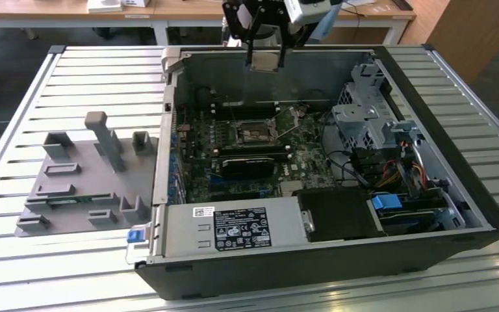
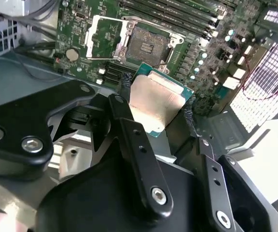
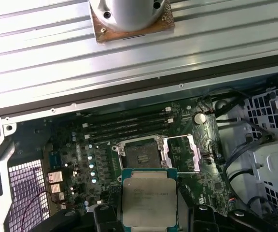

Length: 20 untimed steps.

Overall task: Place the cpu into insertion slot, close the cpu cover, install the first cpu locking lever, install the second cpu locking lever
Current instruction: 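Place the cpu into insertion slot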

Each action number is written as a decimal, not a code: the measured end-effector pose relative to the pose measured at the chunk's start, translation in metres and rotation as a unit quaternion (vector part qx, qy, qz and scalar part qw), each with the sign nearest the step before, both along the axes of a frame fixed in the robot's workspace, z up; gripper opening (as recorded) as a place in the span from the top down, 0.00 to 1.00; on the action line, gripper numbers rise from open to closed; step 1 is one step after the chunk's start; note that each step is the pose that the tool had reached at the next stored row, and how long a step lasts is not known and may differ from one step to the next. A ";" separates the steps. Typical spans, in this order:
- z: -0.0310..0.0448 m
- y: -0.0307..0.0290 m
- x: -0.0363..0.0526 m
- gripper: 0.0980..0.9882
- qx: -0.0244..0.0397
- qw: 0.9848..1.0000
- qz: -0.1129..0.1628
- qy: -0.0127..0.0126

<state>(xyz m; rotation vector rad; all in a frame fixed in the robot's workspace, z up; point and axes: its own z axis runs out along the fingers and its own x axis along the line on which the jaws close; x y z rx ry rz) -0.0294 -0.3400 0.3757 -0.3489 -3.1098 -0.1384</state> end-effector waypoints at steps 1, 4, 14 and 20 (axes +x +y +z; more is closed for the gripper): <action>-0.0002 0.0000 0.0000 0.50 0.000 1.000 -0.006 0.000; -0.0006 0.0000 0.0000 0.50 0.000 1.000 -0.023 0.000; -0.0023 0.0000 -0.0002 0.50 0.000 0.996 -0.088 0.000; -0.0037 0.0000 -0.0002 0.50 0.000 0.991 -0.132 0.000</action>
